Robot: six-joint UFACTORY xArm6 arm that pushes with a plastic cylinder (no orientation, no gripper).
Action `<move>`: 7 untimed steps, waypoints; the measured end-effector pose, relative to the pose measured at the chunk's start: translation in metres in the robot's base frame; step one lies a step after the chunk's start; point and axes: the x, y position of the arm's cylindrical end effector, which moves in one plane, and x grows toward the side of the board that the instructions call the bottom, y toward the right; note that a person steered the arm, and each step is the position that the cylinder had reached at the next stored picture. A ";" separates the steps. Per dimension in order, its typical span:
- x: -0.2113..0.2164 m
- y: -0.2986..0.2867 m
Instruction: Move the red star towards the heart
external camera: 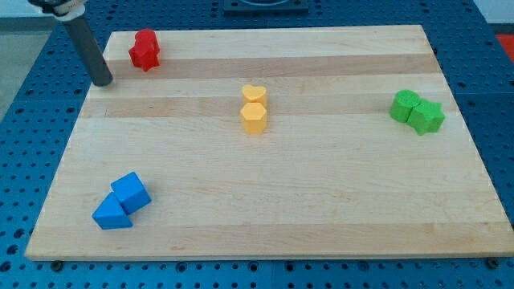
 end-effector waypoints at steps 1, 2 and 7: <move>-0.038 0.002; -0.053 0.029; -0.020 0.176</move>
